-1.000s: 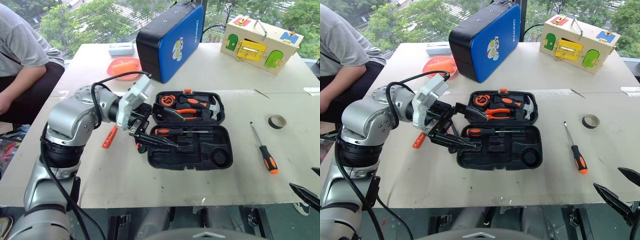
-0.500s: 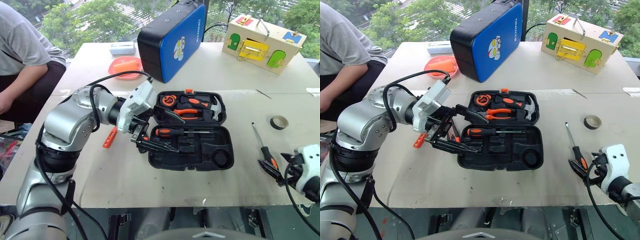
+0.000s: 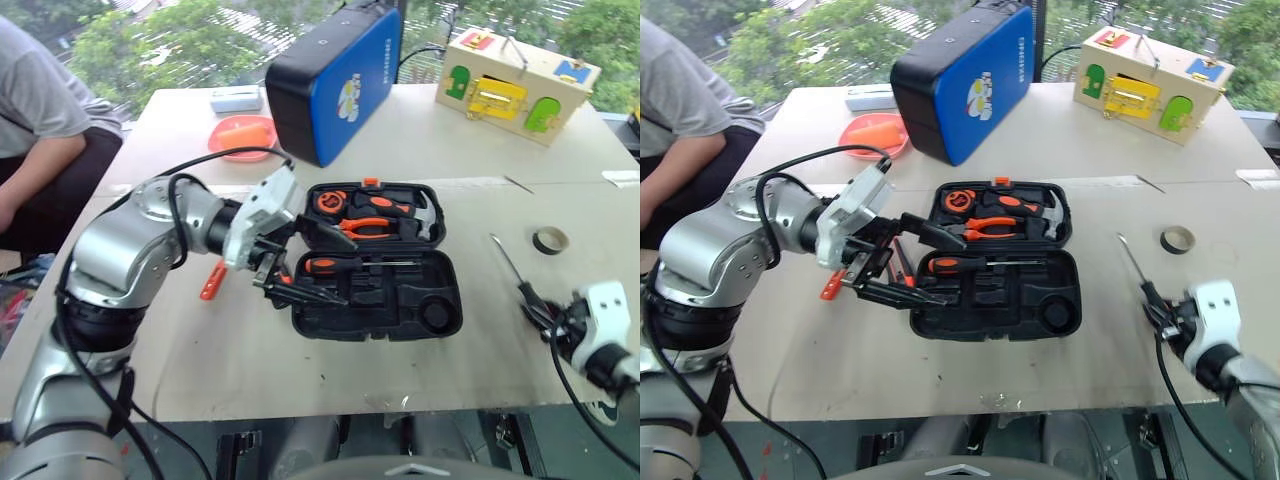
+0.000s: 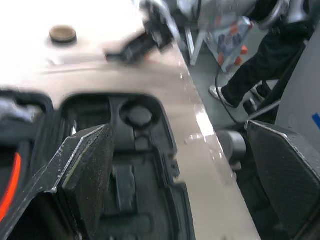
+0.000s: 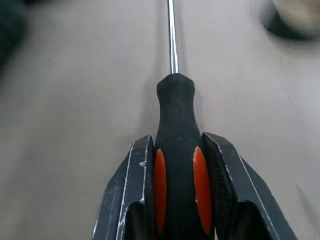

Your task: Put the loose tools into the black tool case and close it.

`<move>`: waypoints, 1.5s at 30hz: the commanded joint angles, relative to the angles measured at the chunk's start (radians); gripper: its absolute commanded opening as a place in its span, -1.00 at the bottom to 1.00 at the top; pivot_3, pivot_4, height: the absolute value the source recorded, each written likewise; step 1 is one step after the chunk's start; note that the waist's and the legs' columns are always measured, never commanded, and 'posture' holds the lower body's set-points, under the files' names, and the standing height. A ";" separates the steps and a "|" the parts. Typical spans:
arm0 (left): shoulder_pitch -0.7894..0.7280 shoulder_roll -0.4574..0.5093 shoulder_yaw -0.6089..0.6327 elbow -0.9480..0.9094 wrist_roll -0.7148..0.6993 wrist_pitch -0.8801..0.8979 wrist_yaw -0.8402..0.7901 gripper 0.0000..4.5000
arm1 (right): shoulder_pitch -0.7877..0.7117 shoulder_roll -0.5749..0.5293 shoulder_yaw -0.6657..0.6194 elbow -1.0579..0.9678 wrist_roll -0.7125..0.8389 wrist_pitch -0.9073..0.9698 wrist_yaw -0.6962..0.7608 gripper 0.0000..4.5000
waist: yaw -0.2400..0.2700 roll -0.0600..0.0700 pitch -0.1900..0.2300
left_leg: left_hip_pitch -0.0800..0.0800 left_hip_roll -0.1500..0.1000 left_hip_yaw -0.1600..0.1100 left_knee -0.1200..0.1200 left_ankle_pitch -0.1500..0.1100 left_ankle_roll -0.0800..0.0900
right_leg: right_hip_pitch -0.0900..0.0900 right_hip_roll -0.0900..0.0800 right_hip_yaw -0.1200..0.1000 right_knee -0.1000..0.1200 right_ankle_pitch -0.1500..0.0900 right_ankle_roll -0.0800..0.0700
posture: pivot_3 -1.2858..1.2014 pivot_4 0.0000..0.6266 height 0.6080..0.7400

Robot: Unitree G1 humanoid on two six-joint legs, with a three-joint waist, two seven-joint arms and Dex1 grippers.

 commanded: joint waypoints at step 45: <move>0.321 0.179 0.232 -0.149 -0.029 -0.055 0.122 1.00 | -0.873 -0.008 0.704 0.377 -0.206 -0.107 0.648 0.97 | 0.002 -0.003 0.002 | 0.001 0.005 0.000 -0.011 0.000 -0.001 | -0.002 0.001 0.001 -0.010 0.000 -0.002 | 0.03 -0.52 0.93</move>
